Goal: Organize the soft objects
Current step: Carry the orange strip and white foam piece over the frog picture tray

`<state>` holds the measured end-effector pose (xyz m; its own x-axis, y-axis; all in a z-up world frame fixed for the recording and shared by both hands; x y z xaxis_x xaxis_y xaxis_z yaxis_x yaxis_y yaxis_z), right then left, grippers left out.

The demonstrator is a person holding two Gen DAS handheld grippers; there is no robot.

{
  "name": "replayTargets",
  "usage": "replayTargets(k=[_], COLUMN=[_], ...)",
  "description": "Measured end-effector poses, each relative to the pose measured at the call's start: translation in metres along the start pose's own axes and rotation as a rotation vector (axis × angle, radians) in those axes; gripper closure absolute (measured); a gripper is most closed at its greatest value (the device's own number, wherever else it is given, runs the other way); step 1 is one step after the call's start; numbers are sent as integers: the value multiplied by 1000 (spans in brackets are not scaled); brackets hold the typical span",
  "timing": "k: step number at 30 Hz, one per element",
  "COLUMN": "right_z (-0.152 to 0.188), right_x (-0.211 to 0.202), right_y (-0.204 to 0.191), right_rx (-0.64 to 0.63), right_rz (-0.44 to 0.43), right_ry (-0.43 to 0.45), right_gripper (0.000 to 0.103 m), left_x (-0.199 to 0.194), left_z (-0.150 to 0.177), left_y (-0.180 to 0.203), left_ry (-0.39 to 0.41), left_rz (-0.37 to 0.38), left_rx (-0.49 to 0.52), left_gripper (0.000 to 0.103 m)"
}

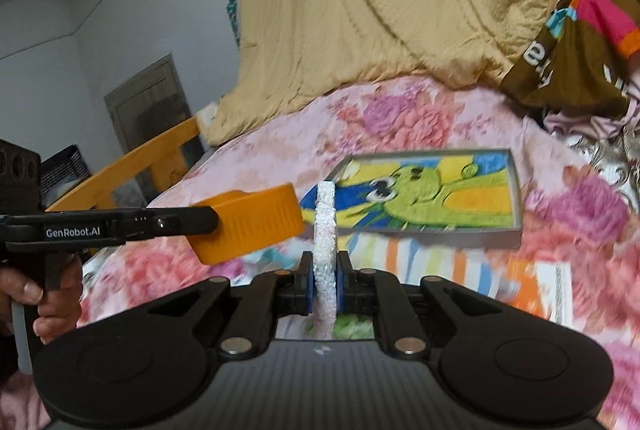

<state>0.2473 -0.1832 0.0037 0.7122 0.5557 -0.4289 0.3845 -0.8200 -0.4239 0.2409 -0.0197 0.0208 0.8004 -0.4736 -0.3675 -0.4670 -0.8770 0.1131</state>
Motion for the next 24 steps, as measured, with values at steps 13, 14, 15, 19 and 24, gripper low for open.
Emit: replayTargets(k=[13, 14, 15, 19, 24], right_z=[-51, -54, -57, -63, -62], right_x=[90, 99, 106, 137, 166], right_y=[38, 42, 44, 53, 58], right_rx=[51, 66, 77, 113, 117], right_rz=[66, 67, 70, 77, 91], right_ry=[56, 54, 54, 36, 6], right_gripper=[92, 92, 92, 92, 92], left_x=[94, 100, 107, 131, 153], left_z=[-21, -20, -20, -10, -4], left_y=[-67, -74, -81, -108, -134], left_ry=[42, 43, 42, 26, 12], left_rz=[-95, -101, -107, -132, -153], left_rx=[-120, -134, -150, -213, -273], left_gripper=[85, 85, 85, 85, 85])
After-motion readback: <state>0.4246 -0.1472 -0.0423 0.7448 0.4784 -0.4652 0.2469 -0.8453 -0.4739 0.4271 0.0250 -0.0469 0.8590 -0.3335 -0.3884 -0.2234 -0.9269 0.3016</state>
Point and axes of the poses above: each gripper's, at about its wrist camera, not at the fingertips, and x roughly the way its jaws point, y to its right, z to its underside, the point moved 10 cm from there along x, roughly the way its jaws point, and after that the axes turned 12 degrees about x, right-handed, at the moved point
